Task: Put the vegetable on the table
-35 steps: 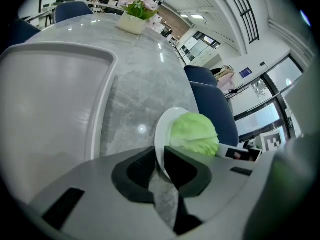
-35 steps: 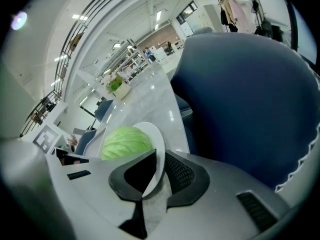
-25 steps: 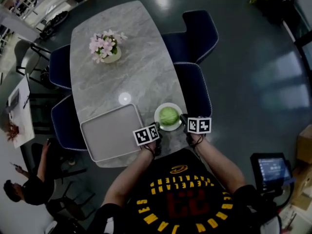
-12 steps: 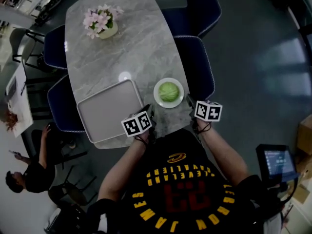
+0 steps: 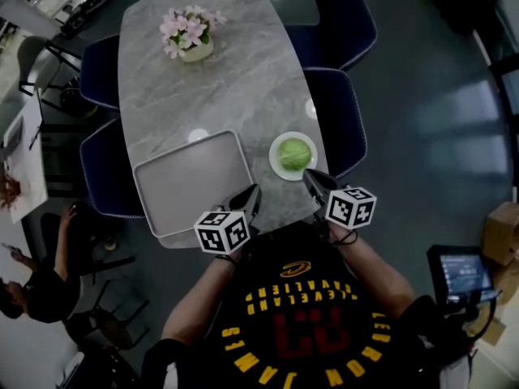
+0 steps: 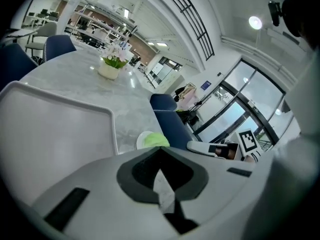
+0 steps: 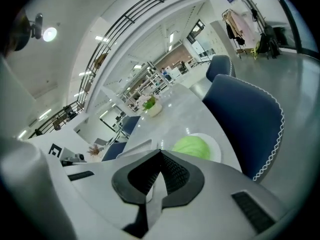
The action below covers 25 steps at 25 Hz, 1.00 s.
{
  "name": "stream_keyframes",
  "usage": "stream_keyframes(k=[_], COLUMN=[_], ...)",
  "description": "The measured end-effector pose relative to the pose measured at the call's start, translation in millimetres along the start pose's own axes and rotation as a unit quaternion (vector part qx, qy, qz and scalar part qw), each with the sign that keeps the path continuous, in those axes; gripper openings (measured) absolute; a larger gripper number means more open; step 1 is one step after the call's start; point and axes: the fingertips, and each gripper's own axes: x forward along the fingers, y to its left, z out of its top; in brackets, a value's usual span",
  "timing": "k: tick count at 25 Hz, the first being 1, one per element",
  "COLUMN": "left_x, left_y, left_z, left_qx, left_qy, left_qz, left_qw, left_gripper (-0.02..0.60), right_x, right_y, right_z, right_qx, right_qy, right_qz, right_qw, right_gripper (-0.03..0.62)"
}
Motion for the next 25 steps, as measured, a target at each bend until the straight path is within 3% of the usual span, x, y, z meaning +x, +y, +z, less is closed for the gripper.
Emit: stream_keyframes(k=[5, 12, 18, 25], left_x=[-43, -102, -137, -166], left_y=[1, 15, -2, -19], left_z=[-4, 23, 50, 59], left_qx=[0.005, -0.004, 0.030, 0.081], left_qy=[-0.018, -0.094, -0.135, -0.153], left_qz=[-0.026, -0.019, -0.036, -0.049], left_qw=[0.9995, 0.9953, 0.9897, 0.9837], left_gripper=[0.000, 0.000, 0.000, 0.000], right_x=[7, 9, 1, -17], right_y=[64, 132, 186, 234], right_z=[-24, -13, 1, 6], right_qx=[-0.030, -0.117, -0.149, -0.165], right_qy=[0.014, -0.008, -0.050, -0.101], right_qz=[0.036, 0.069, 0.098, 0.123], right_qw=[0.999, 0.991, 0.983, 0.973], right_gripper=[0.003, 0.003, 0.003, 0.003])
